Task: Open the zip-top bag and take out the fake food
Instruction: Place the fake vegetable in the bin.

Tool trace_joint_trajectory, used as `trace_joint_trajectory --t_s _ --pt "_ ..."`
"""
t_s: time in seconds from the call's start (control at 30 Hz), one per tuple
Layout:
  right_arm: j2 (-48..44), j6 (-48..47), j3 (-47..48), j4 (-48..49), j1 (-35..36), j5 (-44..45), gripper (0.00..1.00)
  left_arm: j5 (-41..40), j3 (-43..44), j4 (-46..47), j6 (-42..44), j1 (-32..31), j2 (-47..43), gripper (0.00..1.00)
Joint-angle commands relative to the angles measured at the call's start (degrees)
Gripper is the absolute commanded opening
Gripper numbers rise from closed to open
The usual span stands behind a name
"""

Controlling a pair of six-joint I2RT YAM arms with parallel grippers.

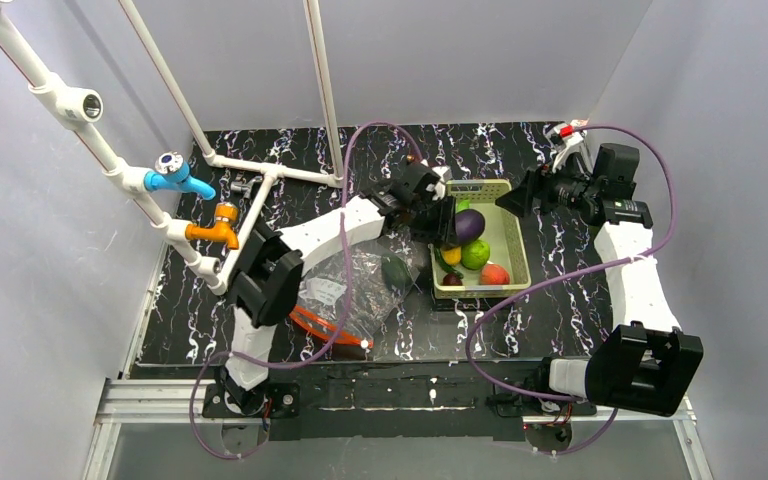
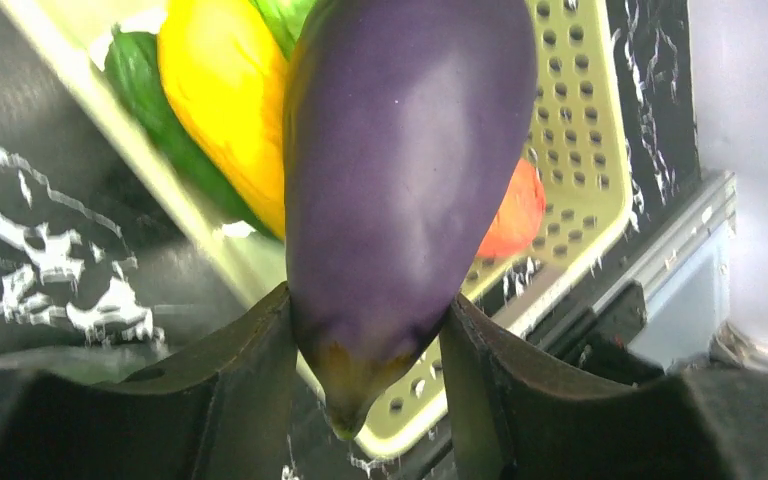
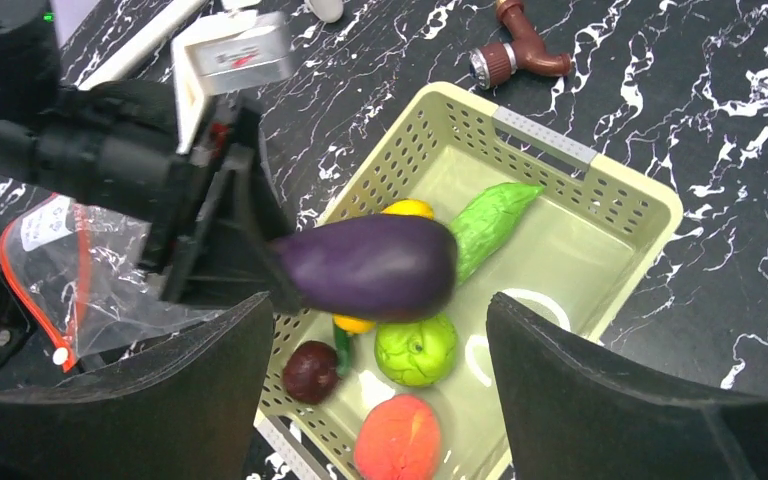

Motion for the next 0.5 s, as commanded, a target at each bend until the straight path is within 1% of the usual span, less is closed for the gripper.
trace_joint_trajectory --t_s 0.0,0.03,0.07,0.1,0.13,0.17,0.27,0.3,0.33,0.37,0.47 --pt "0.6 3.2 -0.2 1.5 -1.2 -1.0 0.84 -5.9 10.8 1.7 -2.6 -0.7 5.7 0.08" --pt "0.6 3.2 -0.2 1.5 -1.3 -1.0 0.84 -5.8 12.0 1.6 -2.9 -0.7 7.0 0.15" --pt "0.6 3.2 -0.2 1.5 -1.4 -1.0 0.84 -5.6 13.1 1.6 -3.2 -0.8 8.2 0.23" --pt "0.6 3.2 -0.2 1.5 -1.5 -1.0 0.84 -5.4 14.5 1.5 -3.3 -0.8 9.3 0.39" --pt "0.7 3.2 -0.2 1.5 -1.7 -1.0 0.84 -5.2 15.2 1.4 -3.2 -0.8 9.5 0.47" --pt "0.6 3.2 -0.2 1.4 -1.8 -1.0 0.84 -4.9 15.6 1.5 -3.1 -0.9 9.6 0.54" --pt "0.6 3.2 -0.2 1.3 -2.1 -1.0 0.84 -4.9 14.4 2.5 -1.2 -0.9 7.5 0.68" --pt "0.5 3.2 -0.2 1.2 -2.1 -1.0 0.84 -5.3 13.5 2.9 -0.3 -0.9 6.2 0.77" --pt "0.6 3.2 -0.1 1.0 -2.2 -1.0 0.84 -6.2 12.2 3.5 0.6 -0.9 4.4 0.93" --pt "0.6 3.2 -0.1 0.8 -2.2 -1.0 0.84 -6.9 10.3 4.4 1.4 -0.9 2.6 0.98" --pt "0.4 3.2 -0.1 0.7 -2.2 -1.0 0.84 -8.2 4.9 7.4 3.9 -0.9 -3.9 0.98"
